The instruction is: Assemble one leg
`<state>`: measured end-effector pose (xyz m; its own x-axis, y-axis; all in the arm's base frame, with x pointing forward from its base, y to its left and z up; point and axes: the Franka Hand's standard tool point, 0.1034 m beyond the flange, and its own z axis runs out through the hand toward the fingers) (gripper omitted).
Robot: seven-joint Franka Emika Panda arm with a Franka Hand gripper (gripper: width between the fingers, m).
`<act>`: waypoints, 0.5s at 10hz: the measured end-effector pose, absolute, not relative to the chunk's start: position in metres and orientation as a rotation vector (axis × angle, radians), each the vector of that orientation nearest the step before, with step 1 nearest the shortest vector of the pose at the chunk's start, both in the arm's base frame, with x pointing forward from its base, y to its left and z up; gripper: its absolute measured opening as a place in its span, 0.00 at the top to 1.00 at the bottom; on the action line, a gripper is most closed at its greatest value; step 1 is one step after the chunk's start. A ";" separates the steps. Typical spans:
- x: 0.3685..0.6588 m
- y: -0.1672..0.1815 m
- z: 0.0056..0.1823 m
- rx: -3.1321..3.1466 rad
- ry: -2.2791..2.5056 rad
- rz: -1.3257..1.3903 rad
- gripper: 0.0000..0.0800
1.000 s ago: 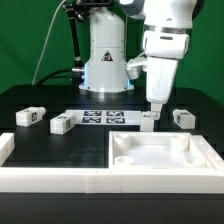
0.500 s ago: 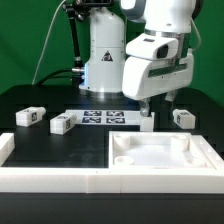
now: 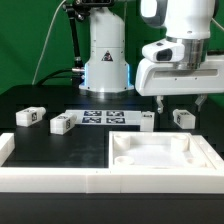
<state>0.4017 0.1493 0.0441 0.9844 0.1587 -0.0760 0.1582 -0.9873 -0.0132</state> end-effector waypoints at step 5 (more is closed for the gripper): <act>0.382 0.142 0.035 -3.123 -0.282 0.446 0.19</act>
Offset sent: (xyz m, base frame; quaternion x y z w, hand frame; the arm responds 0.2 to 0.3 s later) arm 0.0000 0.0000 0.0000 0.0000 -0.0799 0.0000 0.9968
